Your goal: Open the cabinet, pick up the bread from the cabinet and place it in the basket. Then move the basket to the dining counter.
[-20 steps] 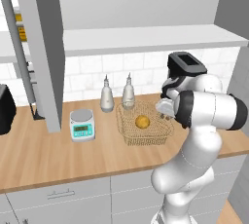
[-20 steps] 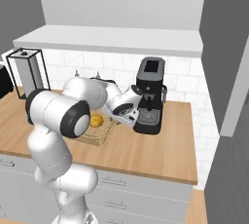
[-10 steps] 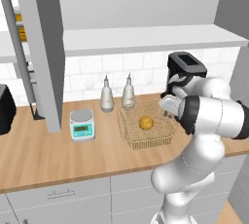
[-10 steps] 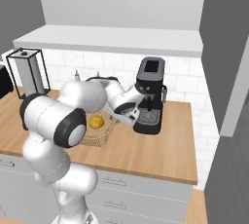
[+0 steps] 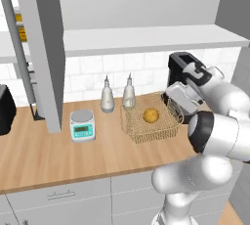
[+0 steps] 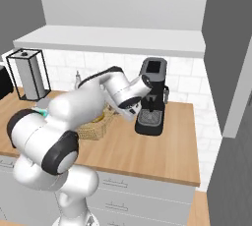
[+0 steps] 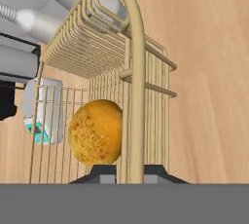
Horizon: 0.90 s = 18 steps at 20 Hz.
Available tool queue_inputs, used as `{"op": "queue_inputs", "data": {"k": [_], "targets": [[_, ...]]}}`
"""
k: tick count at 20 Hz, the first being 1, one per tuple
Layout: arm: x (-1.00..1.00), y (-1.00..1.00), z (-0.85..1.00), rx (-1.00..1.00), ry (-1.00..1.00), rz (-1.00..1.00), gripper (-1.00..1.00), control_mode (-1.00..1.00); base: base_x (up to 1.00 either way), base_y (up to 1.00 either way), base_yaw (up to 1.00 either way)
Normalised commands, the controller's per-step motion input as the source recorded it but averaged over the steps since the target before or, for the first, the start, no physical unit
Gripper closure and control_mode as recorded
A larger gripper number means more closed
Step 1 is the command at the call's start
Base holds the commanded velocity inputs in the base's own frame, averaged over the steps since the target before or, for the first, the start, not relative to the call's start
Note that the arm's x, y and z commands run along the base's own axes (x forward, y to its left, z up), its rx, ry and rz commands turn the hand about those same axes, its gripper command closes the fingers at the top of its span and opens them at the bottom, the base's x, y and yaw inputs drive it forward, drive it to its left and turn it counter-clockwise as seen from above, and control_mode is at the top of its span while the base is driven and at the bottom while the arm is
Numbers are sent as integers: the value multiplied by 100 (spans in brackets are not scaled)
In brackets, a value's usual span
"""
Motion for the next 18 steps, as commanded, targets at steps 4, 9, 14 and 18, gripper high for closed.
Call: {"op": "queue_inputs", "data": {"k": [4,9,14,18], "targets": [[-19,0,95,10,10,-11,100,-100,0,0,0],[-23,0,75,8,7,-9,100,-100,0,0,0],[-68,0,34,7,-1,0,100,-100,0,0,0],[-73,0,0,3,-14,0,100,-100,0,0,0]]}}
